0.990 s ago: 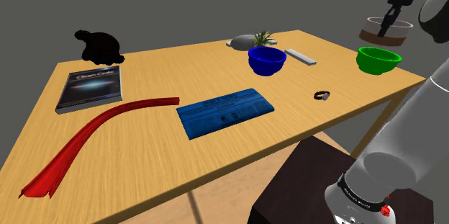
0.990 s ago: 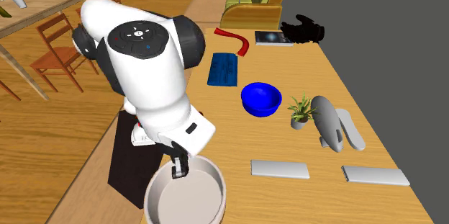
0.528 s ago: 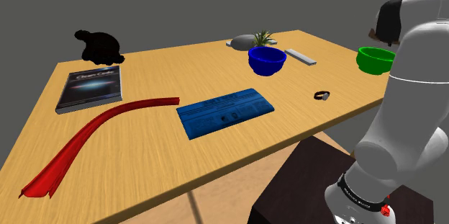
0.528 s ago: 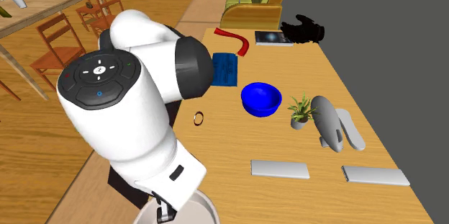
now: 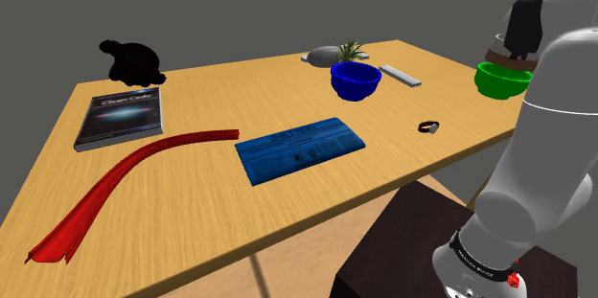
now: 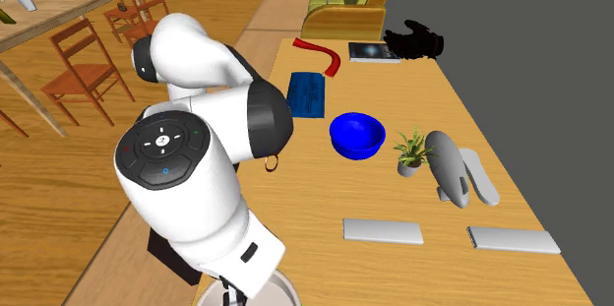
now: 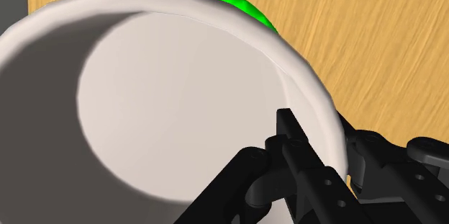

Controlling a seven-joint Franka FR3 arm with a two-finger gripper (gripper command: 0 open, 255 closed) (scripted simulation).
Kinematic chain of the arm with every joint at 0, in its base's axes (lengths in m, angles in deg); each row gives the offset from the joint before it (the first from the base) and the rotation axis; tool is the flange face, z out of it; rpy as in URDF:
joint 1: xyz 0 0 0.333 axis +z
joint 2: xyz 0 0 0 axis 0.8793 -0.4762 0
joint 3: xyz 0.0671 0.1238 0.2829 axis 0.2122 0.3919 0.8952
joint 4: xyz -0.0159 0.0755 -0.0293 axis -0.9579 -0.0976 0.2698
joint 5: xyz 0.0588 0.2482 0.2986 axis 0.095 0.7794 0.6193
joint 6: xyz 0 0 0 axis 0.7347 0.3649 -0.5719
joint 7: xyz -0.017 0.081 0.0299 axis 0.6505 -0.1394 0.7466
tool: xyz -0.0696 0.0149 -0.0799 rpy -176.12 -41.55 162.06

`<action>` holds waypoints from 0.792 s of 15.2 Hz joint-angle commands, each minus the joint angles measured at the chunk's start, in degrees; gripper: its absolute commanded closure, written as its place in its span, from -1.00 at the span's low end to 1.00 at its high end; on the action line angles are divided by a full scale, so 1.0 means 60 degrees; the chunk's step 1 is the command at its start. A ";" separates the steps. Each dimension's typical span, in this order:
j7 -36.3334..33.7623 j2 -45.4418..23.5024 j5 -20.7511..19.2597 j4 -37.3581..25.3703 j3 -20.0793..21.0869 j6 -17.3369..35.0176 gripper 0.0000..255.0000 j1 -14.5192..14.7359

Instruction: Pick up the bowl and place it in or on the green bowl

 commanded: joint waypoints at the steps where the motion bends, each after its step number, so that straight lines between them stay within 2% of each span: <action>1: 0.0014 0.0024 -0.0020 0.0267 -0.0007 0.0262 1.00 0.0056; 5: -0.0043 0.0184 -0.0152 0.1028 -0.0044 0.0924 1.00 0.0316; 12: -0.0043 0.0184 -0.0152 0.1028 -0.0044 0.0924 1.00 0.0316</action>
